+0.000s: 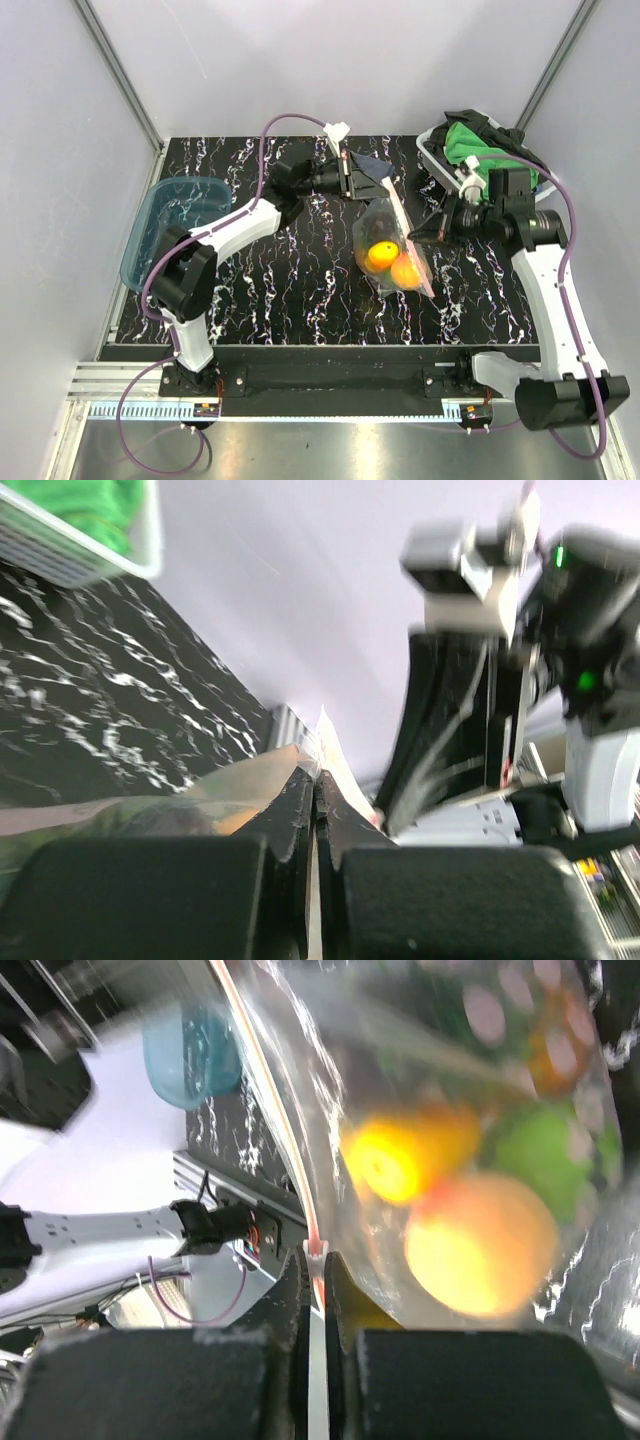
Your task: Open the zip-top bag and remove the fake food
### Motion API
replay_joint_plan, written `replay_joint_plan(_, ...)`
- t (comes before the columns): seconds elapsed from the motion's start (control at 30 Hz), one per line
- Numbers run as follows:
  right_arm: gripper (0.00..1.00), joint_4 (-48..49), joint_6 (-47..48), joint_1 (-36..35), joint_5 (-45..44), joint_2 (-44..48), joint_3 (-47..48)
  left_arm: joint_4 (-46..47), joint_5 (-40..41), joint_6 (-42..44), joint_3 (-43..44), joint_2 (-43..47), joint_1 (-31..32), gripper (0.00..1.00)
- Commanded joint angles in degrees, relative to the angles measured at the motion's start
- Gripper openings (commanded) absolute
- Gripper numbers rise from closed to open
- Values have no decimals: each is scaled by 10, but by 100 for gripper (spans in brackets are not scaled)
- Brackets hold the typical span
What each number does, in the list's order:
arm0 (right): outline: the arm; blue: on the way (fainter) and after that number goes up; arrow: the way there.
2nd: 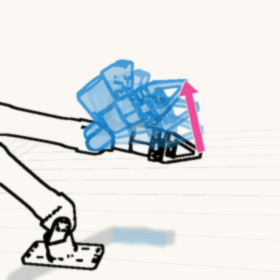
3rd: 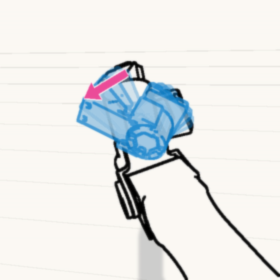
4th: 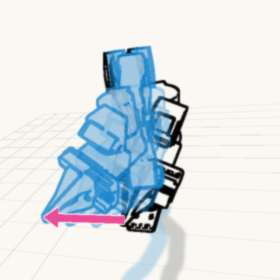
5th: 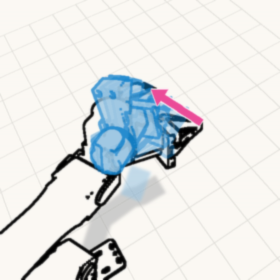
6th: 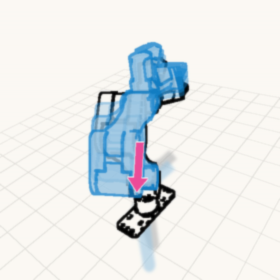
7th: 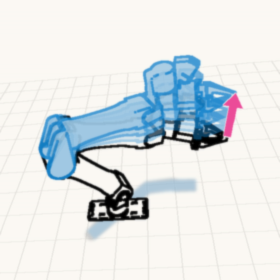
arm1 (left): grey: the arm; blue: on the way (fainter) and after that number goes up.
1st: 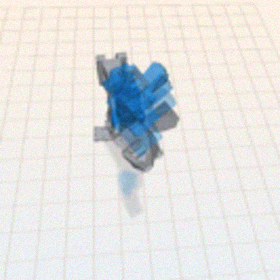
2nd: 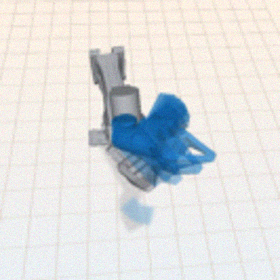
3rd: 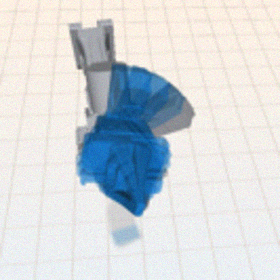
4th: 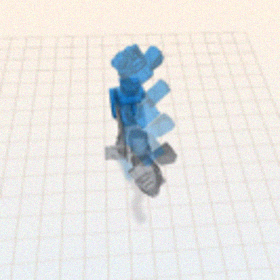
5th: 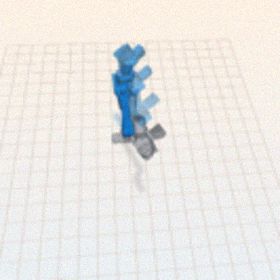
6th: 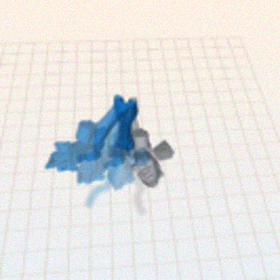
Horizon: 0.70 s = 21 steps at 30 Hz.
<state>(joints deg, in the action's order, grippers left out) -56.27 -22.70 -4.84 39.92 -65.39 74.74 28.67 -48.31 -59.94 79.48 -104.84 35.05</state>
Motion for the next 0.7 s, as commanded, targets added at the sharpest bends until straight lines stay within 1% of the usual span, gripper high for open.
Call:
replay_joint_plan(0.0, 0, -51, -18, -4, -16, 64, -45, 0, 37, 21, 41, 15, -25, 0)
replay_joint_plan(0.23, 0, -103, -43, -4, -18, 166, -112, 8, 38, 15, 53, -8, -34, 0)
replay_joint_plan(0.37, 0, -157, -28, -4, -18, 198, -121, 29, 35, -5, 57, -16, -32, 0)
replay_joint_plan(0.5, 1, -195, -7, -4, -17, 215, -122, 17, 31, 2, 52, -8, -32, 0)
replay_joint_plan(0.57, 6, -202, -2, -4, -11, 219, -123, 16, 25, 2, 43, -1, -31, 0)
replay_joint_plan(0.6, 17, -200, -2, -3, -10, 217, -121, 17, 23, 2, 39, 2, -30, 0)
replay_joint_plan(0.67, 30, -193, -5, -3, -5, 205, -113, 16, 16, 6, 26, 11, -24, 0)
